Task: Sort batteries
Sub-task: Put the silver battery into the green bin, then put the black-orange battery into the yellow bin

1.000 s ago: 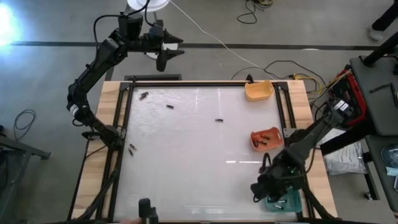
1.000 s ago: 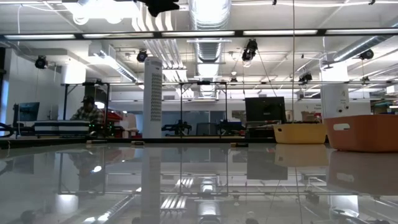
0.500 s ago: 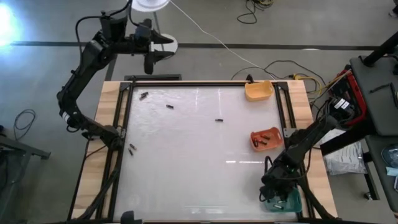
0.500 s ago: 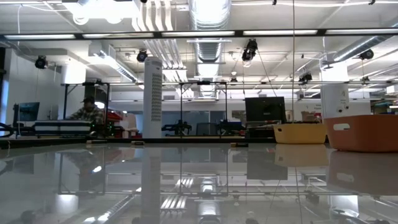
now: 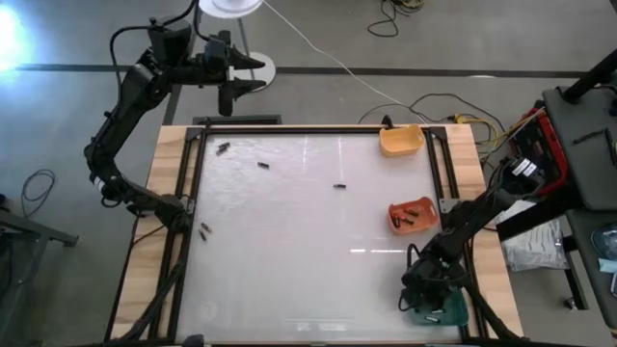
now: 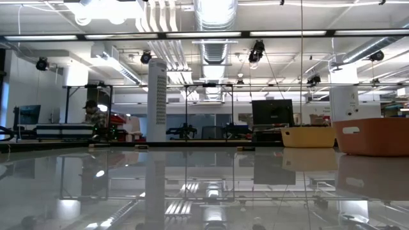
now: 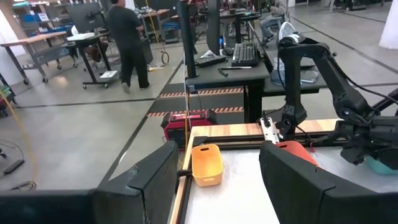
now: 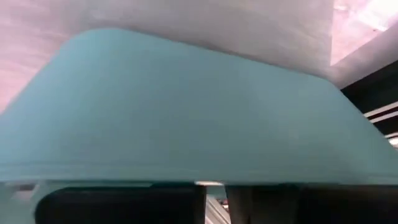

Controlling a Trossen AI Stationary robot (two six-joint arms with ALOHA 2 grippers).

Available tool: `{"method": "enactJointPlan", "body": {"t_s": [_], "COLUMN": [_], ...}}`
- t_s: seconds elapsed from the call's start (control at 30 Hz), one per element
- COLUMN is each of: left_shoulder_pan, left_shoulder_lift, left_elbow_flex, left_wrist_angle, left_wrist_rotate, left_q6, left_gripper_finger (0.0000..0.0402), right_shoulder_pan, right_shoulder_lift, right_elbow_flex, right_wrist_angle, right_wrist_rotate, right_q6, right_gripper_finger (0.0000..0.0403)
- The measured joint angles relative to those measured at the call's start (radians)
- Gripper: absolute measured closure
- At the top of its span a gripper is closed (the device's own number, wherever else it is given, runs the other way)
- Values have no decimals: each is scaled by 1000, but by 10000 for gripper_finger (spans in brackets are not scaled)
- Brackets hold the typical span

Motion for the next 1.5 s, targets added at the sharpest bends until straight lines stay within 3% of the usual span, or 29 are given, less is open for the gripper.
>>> {"method": "enactJointPlan", "body": {"t_s": [0.4, 0.8, 0.9, 1.07, 1.23, 1.33, 1.5], "left_shoulder_pan": [0, 0, 0, -19, -79, -132, -189], "left_shoulder_lift": [0, 1, 17, 75, 73, 65, 65], "left_elbow_flex": [0, 0, 0, -2, -2, -1, -2], "left_wrist_angle": [-11, -12, -24, -77, -136, -225, -515], "left_wrist_rotate": [1, 1, 10, 29, 183, 167, 41], "left_q6": [7, 16, 14, -36, -77, -64, -63], "left_gripper_finger": [196, 196, 196, 196, 196, 196, 196], "right_shoulder_pan": [0, -48, -143, -403, -725, -886, -1082], "right_shoulder_lift": [21, -196, -252, -277, -200, -98, 102], "right_elbow_flex": [1, 213, 291, 407, 447, 449, 449], "right_wrist_angle": [10, 15, -86, -503, -537, -418, -293], "right_wrist_rotate": [-7, -38, 85, 477, 737, 783, 692], "right_q6": [14, 168, 120, -291, -939, -1343, -1815], "right_gripper_finger": [308, 198, 188, 189, 192, 191, 194]}}
